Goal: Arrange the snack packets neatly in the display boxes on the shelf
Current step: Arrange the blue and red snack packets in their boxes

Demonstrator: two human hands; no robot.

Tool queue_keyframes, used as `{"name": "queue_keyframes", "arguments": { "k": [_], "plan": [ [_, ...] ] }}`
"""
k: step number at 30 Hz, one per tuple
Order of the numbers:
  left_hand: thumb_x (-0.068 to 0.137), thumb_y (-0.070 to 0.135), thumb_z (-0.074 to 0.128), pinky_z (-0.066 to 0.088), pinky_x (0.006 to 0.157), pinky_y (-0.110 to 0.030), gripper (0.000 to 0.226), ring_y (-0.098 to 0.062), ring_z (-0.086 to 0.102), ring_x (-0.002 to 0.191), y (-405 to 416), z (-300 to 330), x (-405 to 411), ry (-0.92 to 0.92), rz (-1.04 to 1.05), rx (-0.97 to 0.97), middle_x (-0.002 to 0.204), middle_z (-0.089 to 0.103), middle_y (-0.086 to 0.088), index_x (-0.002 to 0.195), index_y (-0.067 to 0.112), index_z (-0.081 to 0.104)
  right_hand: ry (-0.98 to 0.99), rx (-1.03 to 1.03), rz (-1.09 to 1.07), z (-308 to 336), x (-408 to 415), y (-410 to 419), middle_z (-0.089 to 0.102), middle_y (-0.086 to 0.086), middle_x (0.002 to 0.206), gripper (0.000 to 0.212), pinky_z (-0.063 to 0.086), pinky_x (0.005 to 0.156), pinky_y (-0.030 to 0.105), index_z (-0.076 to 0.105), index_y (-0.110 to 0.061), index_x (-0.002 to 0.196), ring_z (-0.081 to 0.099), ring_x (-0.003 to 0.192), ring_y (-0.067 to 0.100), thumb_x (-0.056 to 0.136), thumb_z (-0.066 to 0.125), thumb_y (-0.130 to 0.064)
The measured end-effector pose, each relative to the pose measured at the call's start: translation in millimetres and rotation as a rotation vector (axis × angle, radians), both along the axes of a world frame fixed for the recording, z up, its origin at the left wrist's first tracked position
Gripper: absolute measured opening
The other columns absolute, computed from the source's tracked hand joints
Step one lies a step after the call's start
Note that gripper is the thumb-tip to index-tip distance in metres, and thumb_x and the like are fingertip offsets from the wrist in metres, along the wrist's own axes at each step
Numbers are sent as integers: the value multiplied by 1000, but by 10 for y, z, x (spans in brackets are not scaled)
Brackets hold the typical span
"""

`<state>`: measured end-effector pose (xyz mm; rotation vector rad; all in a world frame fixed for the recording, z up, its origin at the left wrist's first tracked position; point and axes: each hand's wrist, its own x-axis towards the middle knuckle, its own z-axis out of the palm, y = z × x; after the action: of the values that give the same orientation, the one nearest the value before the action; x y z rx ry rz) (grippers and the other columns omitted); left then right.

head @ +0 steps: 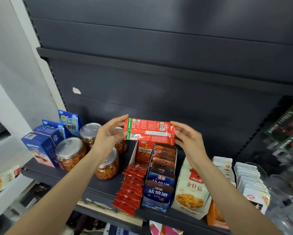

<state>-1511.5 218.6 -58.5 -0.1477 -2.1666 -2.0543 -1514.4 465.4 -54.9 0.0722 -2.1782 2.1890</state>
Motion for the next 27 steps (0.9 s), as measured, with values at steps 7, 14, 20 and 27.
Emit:
{"name": "queue_keyframes", "arguments": {
  "k": [7,14,20,27],
  "plan": [
    [89,-2,56,51,90,-33,38,-17,62,107,7,-123,-59,-207,28,123,111,67,-5,120,18,61,110,215,-44,28,-29,13,67,-9,106,19,49,86,23,67,-29,97,61,105,7,86,65,-13],
    [94,-2,47,58,76,-28,24,-28,67,99,62,-328,-200,-579,-42,322,114,63,-26,116,-13,54,274,471,-74,70,-91,-7,68,-11,87,8,51,81,22,65,-24,82,64,88,4,85,66,-17],
    [93,5,54,54,84,-24,15,-19,64,94,28,-644,-250,-447,-12,-259,107,66,-15,105,0,61,280,764,-87,-46,-173,-120,69,-5,86,5,46,72,12,67,-18,86,64,83,5,87,65,-23],
    [75,16,78,51,93,-27,32,-6,65,98,-146,-734,-210,-430,-396,-492,101,69,6,103,20,64,264,999,-6,-174,-259,-361,70,-1,91,16,56,75,31,66,-18,103,65,81,10,90,61,-26]
  ]
}}
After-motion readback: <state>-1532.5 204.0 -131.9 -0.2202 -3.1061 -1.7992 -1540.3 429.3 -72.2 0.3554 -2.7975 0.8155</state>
